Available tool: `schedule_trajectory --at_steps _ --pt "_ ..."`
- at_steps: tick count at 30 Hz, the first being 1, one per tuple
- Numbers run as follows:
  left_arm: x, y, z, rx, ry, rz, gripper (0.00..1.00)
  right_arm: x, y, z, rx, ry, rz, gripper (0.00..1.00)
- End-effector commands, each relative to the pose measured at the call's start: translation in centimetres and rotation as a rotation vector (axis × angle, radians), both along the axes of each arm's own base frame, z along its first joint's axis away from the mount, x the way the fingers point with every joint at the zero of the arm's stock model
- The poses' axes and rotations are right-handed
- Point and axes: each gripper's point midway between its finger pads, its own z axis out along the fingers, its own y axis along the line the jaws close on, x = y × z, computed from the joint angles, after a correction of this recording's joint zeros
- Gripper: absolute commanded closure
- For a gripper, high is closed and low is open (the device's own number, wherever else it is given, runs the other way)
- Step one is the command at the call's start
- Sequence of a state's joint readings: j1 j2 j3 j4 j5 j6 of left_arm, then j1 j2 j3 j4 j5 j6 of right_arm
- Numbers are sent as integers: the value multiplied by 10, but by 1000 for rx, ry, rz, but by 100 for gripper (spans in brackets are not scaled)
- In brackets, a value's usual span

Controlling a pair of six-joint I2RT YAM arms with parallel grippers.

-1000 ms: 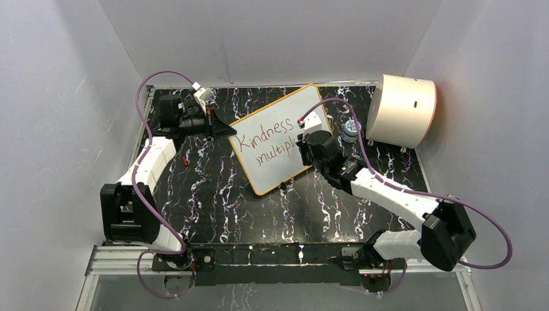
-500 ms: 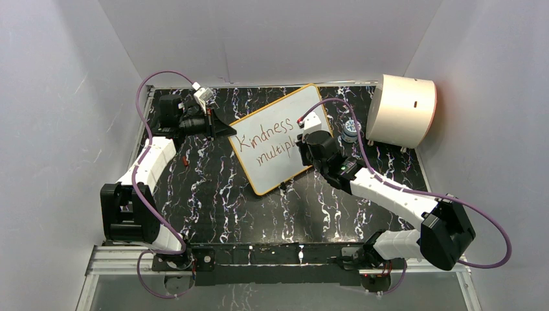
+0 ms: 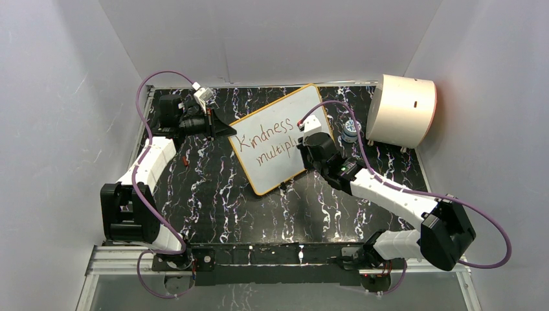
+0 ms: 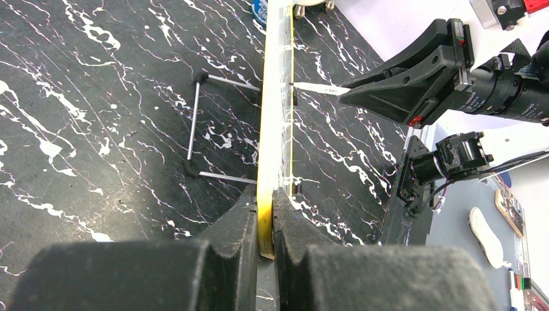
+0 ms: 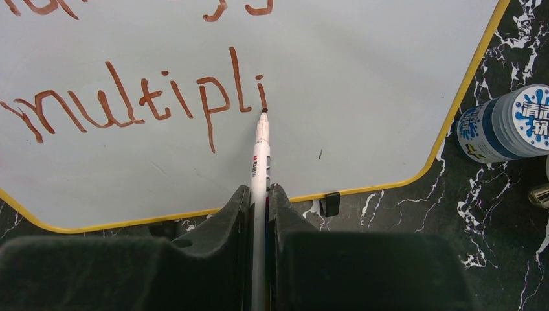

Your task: Write a sentence on the whiteboard

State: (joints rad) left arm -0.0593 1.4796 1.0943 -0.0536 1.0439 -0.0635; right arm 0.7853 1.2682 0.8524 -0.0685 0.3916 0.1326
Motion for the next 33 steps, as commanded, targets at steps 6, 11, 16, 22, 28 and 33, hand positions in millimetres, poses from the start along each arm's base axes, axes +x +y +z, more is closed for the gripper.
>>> schedule_trajectory --at_steps 6,11,16,22,28,33 --pt "-22 -10 -53 87 142 -37 100 3 -6 19 41 -53 -28 100" --pt "-22 -10 -53 87 142 -37 100 9 -9 31 67 -87 -44 100" --pt "-22 -10 -54 87 145 -37 100 14 -9 33 73 -92 -42 100" --pt "-22 -10 -54 87 144 -37 100 17 -1 34 90 -97 -23 100" --pt "-22 -10 -54 87 145 -37 100 19 1 34 96 -96 -16 100" --pt "-22 -10 -54 88 144 -36 100 20 2 31 92 -89 -16 100"
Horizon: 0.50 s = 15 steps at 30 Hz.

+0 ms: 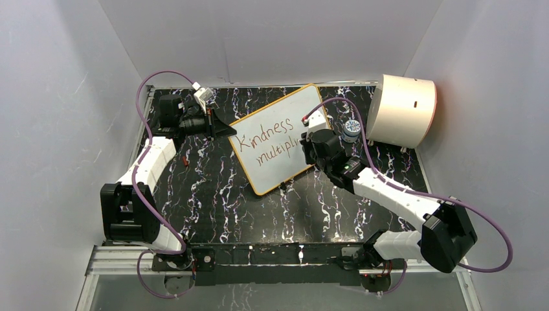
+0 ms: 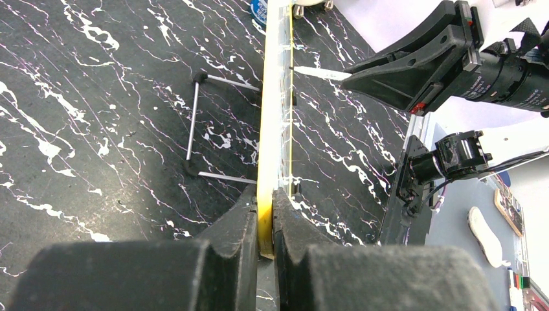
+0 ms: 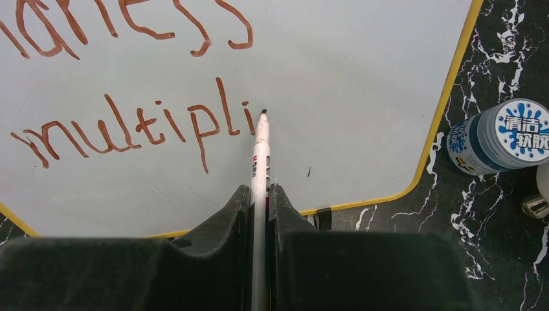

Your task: Write a sentence on the whiteboard

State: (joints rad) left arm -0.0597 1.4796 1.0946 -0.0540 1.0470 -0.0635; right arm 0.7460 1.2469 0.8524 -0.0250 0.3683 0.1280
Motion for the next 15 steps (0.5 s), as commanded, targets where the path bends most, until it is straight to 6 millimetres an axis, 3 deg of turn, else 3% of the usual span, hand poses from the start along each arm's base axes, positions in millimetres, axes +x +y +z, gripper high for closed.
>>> schedule_trajectory --at_steps 1,15 --pt "-21 -9 -55 89 145 -34 100 10 6 14 40 -47 0 100" --pt "-22 -10 -54 90 145 -36 100 14 -5 9 15 -39 -38 100"
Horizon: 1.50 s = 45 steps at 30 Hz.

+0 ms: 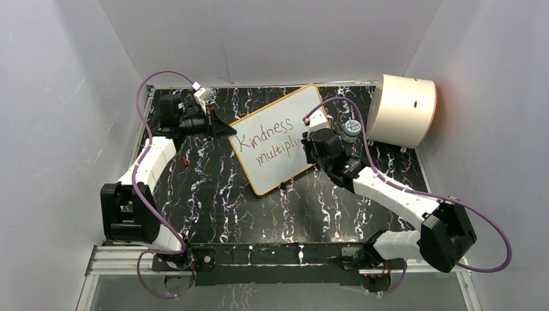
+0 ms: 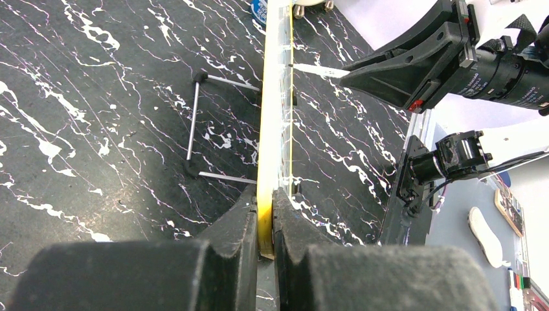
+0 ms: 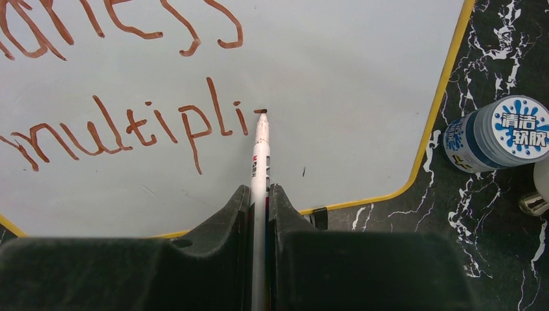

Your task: Write a sentence on the whiteboard

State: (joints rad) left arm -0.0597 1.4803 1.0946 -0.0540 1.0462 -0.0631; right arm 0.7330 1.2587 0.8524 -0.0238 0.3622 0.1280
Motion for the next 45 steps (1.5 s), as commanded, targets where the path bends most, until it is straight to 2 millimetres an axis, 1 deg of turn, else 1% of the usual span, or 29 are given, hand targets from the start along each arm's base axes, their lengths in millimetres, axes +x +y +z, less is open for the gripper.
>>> schedule_trajectory --at_steps 1,11,18,23,33,41,45 --pt "-22 -9 -55 90 146 -35 100 11 -3 13 21 -49 -35 100" --pt "-22 -10 -54 89 145 -37 100 17 -9 17 24 -72 -65 100" --pt "-22 -10 -54 89 145 -38 100 20 -4 25 37 -96 -47 100" --pt "-22 -10 -54 89 144 -38 100 20 3 28 50 -99 -9 100" --pt "-23 -10 -54 89 145 -39 100 13 14 25 57 -68 61 100" --pt "-22 -11 -54 89 146 -39 100 8 14 23 61 -58 77 100" --pt "-22 -11 -54 90 146 -39 100 6 13 17 53 -38 81 100"
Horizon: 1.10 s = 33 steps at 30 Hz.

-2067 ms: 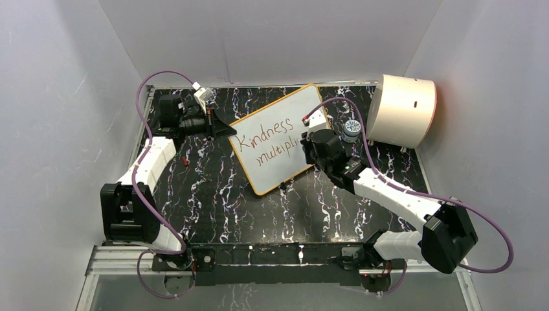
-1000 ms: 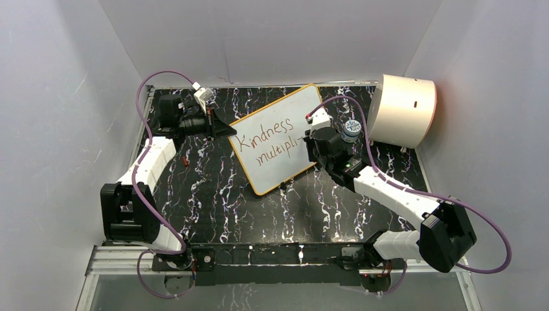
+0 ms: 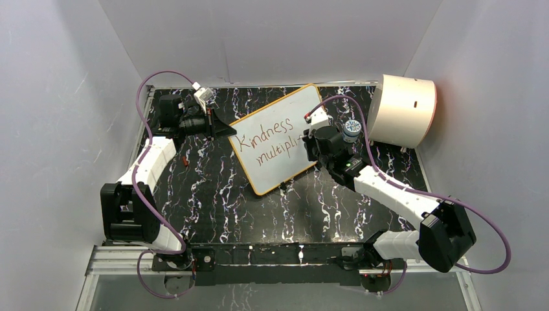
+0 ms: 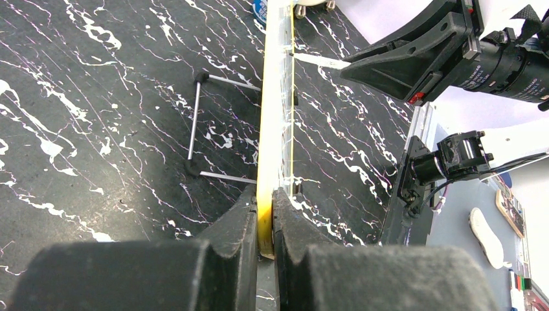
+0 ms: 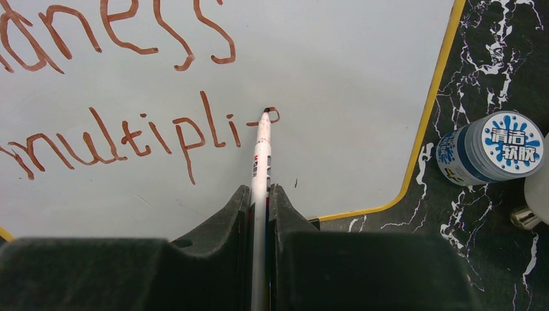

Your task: Write a sentence on the whiteboard

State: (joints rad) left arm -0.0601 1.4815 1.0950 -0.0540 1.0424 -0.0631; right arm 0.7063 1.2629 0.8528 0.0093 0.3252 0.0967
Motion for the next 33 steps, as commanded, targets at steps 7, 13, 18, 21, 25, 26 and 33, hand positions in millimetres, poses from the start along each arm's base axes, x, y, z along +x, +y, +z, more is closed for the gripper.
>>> schedule_trajectory --at_steps 7,13,18,21,25,26,33 --pt "-23 -11 -54 88 147 -42 100 -9 13 6 42 10 77 100" --pt "-23 -11 -54 88 147 -42 100 -13 7 -4 16 40 68 100" --pt "-23 -11 -54 88 147 -42 100 -16 1 -15 -14 67 51 100" --pt "-23 -11 -54 90 146 -39 100 -17 -1 -18 -22 77 46 100" --pt "-23 -11 -54 90 146 -40 100 -17 -7 -23 -44 84 23 100" --pt "-23 -11 -54 89 146 -40 100 -17 -9 -23 -47 82 15 100" --pt "-23 -11 -53 90 145 -40 100 -11 -19 -26 -67 73 -54 100"
